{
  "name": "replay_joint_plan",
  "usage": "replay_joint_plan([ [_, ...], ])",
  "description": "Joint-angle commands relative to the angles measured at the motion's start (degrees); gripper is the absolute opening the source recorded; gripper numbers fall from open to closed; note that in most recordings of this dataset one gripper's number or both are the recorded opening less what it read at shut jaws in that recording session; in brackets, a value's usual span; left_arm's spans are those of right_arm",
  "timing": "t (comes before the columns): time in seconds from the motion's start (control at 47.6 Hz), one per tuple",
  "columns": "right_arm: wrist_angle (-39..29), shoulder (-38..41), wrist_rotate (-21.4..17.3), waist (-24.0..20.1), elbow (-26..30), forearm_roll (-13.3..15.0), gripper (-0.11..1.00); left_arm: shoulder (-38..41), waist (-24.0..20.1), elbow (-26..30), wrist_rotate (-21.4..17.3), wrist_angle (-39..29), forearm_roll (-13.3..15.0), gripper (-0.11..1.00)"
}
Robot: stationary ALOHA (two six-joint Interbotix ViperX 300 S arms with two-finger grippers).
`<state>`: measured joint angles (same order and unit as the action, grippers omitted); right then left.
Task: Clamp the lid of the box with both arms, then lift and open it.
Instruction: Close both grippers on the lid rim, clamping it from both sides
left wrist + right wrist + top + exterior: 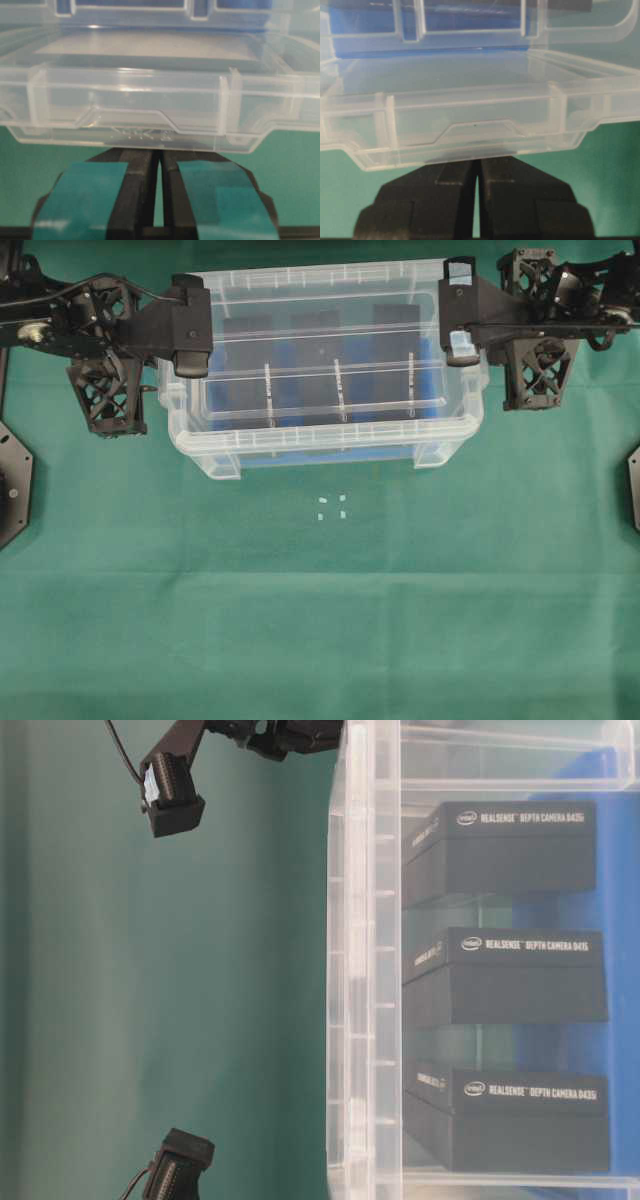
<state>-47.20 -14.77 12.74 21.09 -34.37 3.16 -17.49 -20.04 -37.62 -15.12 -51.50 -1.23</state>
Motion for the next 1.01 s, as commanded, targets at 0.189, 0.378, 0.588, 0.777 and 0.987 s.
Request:
replay_joint_plan([
  [0.189,0.26,0.35,-3.78,-5.36,2.99,-0.70,0.00,0.35,0.26,1.23,0.18,0.88,0.26,0.01],
  [0.378,0.00,0.35,-4.13,-5.80,3.16,-0.62,0.00,0.35,0.26,1.32,0.18,0.79,0.18,0.01],
  [0.588,-0.53,0.35,-4.13,-5.89,3.78,-0.62,0.00,0.35,0.35,1.32,0.26,0.79,0.18,0.02],
  [0.777,-1.93,0.35,-4.13,-5.89,4.57,-0.62,0.00,0.35,0.70,1.49,0.26,0.18,0.26,0.01],
  [0.987,-3.52,0.35,-4.13,-5.89,5.98,-0.53,0.00,-0.09,0.79,2.46,0.35,-1.76,0.26,0.01],
])
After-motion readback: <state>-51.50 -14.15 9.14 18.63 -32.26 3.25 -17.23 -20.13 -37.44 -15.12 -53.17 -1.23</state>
